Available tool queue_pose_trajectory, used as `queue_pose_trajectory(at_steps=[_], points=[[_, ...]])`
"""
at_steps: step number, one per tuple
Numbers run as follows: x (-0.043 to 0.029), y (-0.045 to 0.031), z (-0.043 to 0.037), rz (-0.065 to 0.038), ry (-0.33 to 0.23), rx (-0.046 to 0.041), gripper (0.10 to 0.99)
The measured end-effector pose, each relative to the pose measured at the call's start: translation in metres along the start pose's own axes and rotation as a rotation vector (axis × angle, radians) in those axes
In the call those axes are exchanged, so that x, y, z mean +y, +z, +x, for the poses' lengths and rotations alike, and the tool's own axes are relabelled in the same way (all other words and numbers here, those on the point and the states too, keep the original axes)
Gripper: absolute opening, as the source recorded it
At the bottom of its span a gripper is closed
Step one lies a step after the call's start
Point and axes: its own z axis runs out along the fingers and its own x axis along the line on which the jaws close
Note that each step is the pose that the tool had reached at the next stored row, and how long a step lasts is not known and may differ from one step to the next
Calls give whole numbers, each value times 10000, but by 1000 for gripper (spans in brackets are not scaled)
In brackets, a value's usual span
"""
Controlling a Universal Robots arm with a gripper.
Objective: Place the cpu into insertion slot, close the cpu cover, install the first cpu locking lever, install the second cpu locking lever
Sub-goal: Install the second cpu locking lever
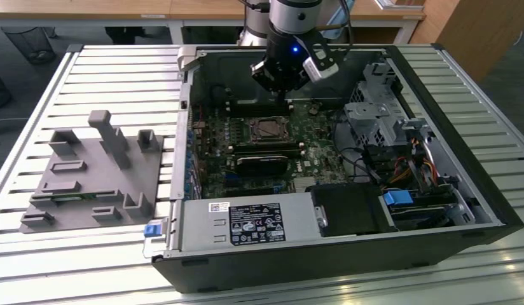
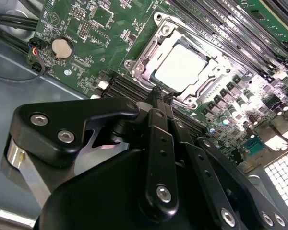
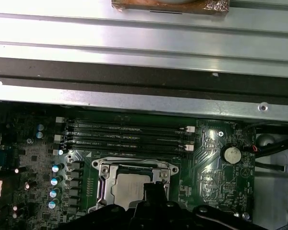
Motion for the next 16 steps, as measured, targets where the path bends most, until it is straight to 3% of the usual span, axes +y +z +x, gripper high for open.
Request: queue_pose_trajectory(at_steps=[16], points=[[-36,-2,2,-1,0,0,106]])
